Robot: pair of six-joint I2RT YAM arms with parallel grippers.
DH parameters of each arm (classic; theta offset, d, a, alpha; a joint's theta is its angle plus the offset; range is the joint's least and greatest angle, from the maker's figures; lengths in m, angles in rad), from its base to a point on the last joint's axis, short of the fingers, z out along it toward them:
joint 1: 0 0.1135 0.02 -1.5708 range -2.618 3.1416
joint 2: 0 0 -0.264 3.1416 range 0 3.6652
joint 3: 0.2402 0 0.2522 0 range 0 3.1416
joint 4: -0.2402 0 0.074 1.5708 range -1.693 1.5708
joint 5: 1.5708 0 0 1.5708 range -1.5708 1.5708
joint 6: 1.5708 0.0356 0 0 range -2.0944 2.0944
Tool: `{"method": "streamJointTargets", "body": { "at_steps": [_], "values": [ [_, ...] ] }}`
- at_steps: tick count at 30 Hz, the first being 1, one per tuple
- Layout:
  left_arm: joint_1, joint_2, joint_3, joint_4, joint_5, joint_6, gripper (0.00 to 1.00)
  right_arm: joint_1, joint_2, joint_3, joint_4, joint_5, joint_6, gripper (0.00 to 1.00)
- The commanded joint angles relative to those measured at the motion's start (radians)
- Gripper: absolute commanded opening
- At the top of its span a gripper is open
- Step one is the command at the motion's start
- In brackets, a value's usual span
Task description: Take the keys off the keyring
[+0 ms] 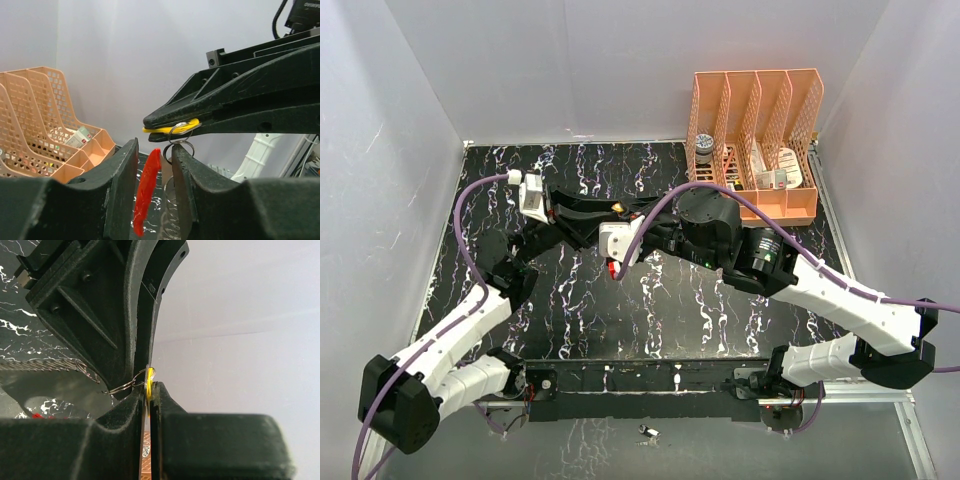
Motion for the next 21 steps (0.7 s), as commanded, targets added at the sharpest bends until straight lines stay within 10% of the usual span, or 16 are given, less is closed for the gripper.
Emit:
{"method": "streamJointTargets", "body": {
  "at_steps": [1,10,21],
  "values": [
    [0.002,0.006,0.022,0.113,0.055,-0.042,0.33,0.004,-0.032,0.01,0.098,-0.01,-0.018,0.0],
    [0.001,0.051,0.034,0.2,0.083,-0.111,0.29,0.005,-0.034,0.0,0.112,-0.015,-0.016,0.0],
    [0.001,0.111,0.031,0.304,0.046,-0.201,0.0,0.004,-0.045,-0.018,0.134,-0.014,-0.018,0.0]
  ]
}}
